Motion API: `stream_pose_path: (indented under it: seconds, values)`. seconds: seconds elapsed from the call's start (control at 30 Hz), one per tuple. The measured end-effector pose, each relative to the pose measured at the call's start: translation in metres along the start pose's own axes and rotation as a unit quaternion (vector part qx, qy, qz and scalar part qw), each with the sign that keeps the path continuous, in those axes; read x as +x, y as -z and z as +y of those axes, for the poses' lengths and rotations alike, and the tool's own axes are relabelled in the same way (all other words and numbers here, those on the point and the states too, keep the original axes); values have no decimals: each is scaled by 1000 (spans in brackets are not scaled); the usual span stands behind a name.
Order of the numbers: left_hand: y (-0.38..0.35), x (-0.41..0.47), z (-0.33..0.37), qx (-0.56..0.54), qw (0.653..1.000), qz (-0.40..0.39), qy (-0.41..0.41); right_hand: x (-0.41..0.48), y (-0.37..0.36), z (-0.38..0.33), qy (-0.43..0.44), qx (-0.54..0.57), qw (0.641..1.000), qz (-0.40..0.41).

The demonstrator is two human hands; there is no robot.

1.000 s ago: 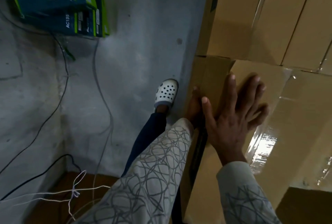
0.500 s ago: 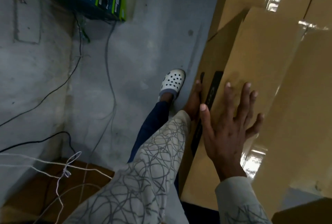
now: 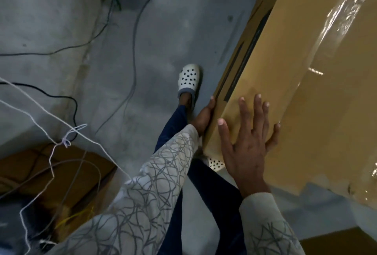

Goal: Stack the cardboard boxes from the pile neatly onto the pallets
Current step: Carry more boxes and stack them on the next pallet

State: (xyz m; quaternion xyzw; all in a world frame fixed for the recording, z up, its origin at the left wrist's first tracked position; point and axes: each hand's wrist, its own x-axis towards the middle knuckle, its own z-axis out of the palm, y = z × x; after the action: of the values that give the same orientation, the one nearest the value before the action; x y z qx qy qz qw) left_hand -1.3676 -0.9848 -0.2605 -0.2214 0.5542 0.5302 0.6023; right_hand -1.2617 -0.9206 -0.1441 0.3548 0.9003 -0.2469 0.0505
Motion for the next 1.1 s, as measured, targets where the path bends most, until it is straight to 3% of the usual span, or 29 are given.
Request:
stream_pose_path:
  seconds: [0.2,0.37,0.57,0.7,0.9,1.1]
  values:
    - [-11,-120,-6,36,997,72,-19,-62,25,-6,-24,27,998,-45]
    - [-9,-232,-19,105,991,64,-44,-114,88,-21,-72,37,993,-85]
    - [-10,-328,-22,253,964,-28,-78,-171,152,-43,-106,48,989,-94]
    - [-11,-354,-5,407,902,-102,-104,-203,178,-61,-180,104,977,-54]
    - [-41,-377,27,476,847,-172,-163,-253,190,-93,-283,272,916,79]
    - [-99,-381,-1,540,797,-232,-138,-307,194,-77,-376,377,828,178]
